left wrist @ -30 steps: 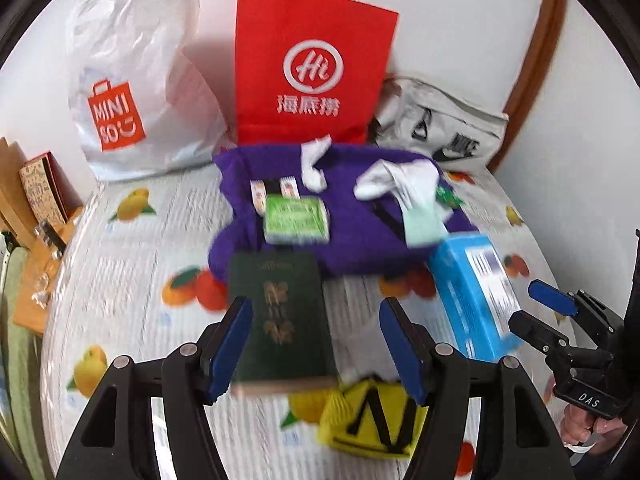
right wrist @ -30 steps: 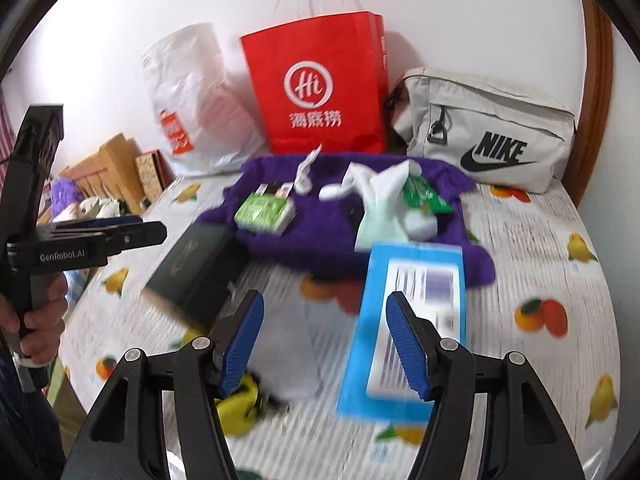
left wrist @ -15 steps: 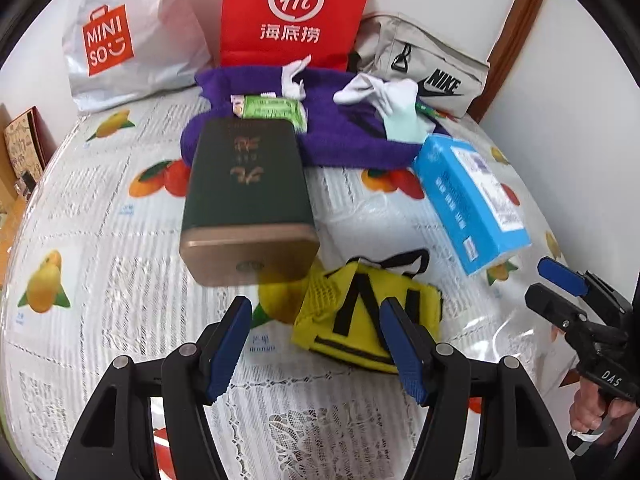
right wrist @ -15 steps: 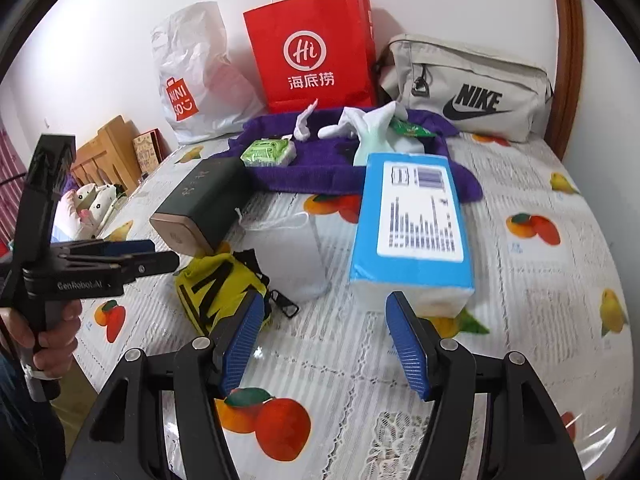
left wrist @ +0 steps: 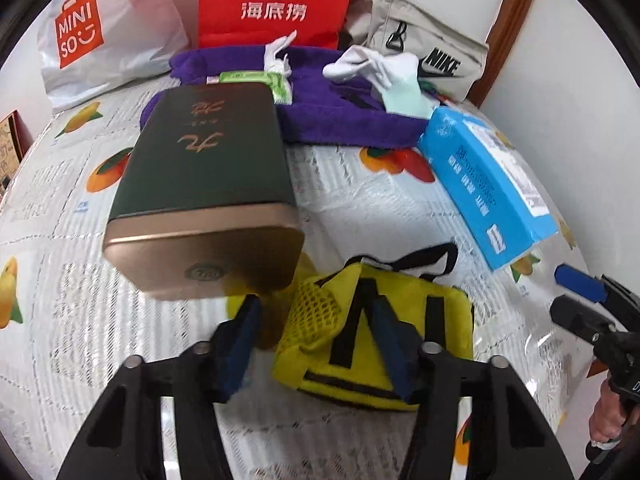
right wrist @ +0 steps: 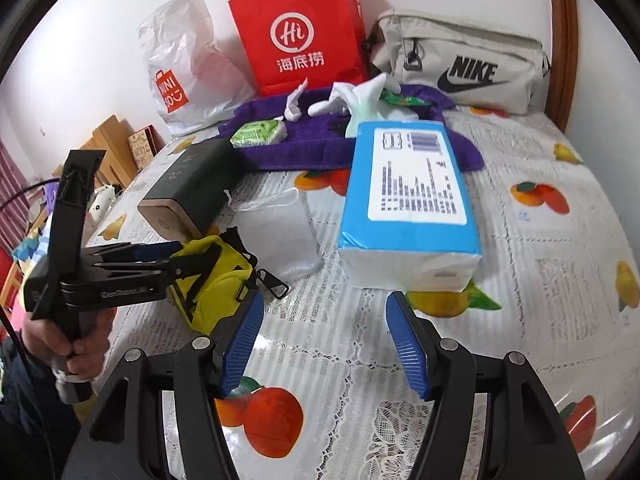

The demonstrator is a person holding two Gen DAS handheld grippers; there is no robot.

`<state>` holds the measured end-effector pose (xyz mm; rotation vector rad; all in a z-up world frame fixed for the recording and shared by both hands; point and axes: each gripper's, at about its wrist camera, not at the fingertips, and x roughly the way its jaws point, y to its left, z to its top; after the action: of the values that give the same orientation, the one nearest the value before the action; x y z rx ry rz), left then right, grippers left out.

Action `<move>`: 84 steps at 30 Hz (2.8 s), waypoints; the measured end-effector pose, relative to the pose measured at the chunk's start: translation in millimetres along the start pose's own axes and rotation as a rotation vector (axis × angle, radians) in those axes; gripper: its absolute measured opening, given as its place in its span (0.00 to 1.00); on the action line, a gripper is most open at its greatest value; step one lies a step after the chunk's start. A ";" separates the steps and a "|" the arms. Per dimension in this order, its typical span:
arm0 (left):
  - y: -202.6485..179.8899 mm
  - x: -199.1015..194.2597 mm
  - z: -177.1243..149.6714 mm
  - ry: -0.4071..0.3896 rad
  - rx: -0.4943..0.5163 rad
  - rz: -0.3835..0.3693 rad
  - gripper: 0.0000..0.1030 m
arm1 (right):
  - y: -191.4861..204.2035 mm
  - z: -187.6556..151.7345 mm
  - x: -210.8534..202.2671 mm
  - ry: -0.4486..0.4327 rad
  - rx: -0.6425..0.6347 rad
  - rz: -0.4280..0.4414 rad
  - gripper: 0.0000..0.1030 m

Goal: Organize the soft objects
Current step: 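Move the left tool down to the yellow mesh bag, then grasp the yellow mesh bag with the left tool while the right tool grasps the white mesh net, then carry the yellow bag and white mesh net in both tools over the purple towel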

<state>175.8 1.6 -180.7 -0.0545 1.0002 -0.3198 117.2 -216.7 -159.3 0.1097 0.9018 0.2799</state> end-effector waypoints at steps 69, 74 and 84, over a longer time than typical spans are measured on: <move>47.7 -58.5 -52.4 -0.038 -0.168 0.042 0.24 | 8.6 -65.2 -4.3 0.052 -0.059 -0.041 0.08; 32.8 -72.2 -50.3 -0.060 -0.142 0.041 0.24 | -11.8 -74.8 -22.7 0.011 -0.002 -0.039 0.08; 12.3 -97.0 -44.1 -0.094 -0.110 0.059 0.24 | -18.6 -69.7 -50.4 -0.064 0.006 -0.035 0.08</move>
<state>93.8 45.8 -127.6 -0.1378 0.9239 -0.2062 36.4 -250.5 -168.2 0.1072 0.8405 0.2399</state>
